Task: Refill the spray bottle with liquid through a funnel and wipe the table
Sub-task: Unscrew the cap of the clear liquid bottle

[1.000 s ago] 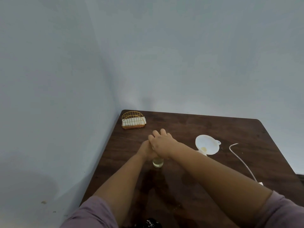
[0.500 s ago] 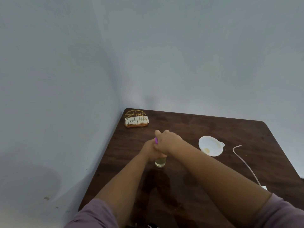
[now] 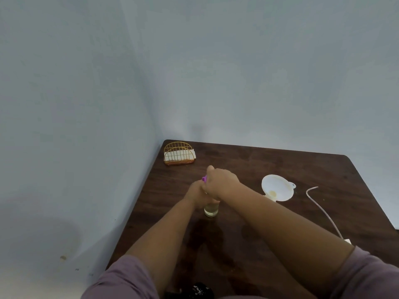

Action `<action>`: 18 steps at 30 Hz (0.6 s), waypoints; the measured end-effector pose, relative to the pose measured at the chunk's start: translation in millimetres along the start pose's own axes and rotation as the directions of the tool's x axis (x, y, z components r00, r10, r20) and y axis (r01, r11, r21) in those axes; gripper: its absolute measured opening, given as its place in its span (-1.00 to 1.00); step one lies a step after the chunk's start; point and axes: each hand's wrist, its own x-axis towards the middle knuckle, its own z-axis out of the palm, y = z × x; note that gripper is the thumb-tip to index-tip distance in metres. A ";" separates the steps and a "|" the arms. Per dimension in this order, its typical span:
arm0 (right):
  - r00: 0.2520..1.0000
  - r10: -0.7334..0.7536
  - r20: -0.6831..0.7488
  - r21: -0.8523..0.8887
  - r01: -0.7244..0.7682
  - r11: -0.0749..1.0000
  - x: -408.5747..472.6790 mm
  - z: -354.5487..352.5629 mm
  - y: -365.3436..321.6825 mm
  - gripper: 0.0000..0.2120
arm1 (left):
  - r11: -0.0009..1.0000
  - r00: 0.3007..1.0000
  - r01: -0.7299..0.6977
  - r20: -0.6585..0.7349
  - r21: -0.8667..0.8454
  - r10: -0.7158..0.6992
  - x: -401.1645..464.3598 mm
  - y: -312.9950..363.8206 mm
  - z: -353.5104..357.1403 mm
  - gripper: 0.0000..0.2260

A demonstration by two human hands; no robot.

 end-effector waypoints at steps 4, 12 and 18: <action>0.966 -0.157 0.207 -0.265 0.210 0.941 -3.2 -17.1 -3.0 -0.50 | 1.000 1.000 -0.006 0.016 0.009 0.006 -4.4 -3.1 -1.0 -0.62; 0.998 0.003 -0.058 0.043 -0.001 0.999 -4.6 -6.4 -3.0 -0.43 | 0.994 0.996 -0.071 0.053 0.086 0.067 0.3 7.5 0.0 -0.53; 0.988 -0.060 0.140 -0.181 0.085 0.980 3.0 -7.8 -0.9 -0.56 | 1.000 1.000 -0.018 0.022 -0.022 0.018 -0.2 -0.9 0.1 -0.63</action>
